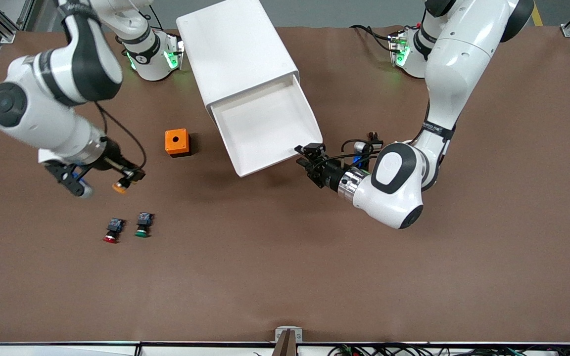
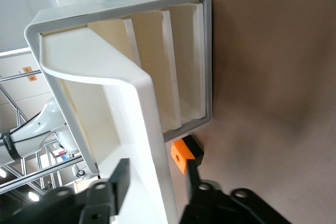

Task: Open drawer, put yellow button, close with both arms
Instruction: 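Carry the yellow button over the open drawer with the right gripper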

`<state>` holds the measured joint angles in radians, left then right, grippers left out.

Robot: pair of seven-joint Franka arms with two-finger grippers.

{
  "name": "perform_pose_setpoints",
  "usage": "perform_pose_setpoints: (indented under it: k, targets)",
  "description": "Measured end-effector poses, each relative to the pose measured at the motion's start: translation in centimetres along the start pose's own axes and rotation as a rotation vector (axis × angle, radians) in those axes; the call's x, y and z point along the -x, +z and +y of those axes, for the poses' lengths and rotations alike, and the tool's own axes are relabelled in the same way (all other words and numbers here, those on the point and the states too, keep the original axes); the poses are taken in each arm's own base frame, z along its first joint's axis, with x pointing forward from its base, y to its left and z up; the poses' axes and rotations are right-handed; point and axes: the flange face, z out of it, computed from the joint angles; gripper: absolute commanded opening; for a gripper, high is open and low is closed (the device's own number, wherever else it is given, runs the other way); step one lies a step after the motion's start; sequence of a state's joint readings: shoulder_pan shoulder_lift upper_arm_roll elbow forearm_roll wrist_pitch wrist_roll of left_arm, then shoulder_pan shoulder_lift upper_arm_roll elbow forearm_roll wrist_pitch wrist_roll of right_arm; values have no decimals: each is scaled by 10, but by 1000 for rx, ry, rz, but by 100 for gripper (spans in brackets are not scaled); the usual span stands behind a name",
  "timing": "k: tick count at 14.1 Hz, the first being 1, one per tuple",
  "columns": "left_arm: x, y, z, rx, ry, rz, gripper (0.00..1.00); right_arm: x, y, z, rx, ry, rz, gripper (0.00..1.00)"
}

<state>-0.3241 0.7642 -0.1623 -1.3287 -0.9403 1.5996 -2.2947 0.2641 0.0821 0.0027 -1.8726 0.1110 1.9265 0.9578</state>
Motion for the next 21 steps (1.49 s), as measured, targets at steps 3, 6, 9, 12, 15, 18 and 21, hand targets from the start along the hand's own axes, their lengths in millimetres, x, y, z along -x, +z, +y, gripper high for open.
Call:
perform_pose_setpoints:
  k: [3,6,9,12,15,18,21]
  targets:
    - [-6,-36,8,46,21,-28,100,99,5,-49,-12,124,7,0]
    - [-24,-81,22,134,60,-11,100,191,12,-83,-50,197,21,0]
    - [-36,-115,26,264,141,82,100,244,17,-96,-51,242,84,0]
    - [-41,-134,15,400,218,229,100,283,38,-113,-43,296,123,0]
    - [-42,-142,4,466,368,361,100,308,67,-142,-37,348,141,0]
    - [-41,-147,-8,524,513,528,100,318,88,-168,-38,368,145,1]
    - [-33,-137,-18,497,716,652,100,321,88,-178,-50,365,144,100]
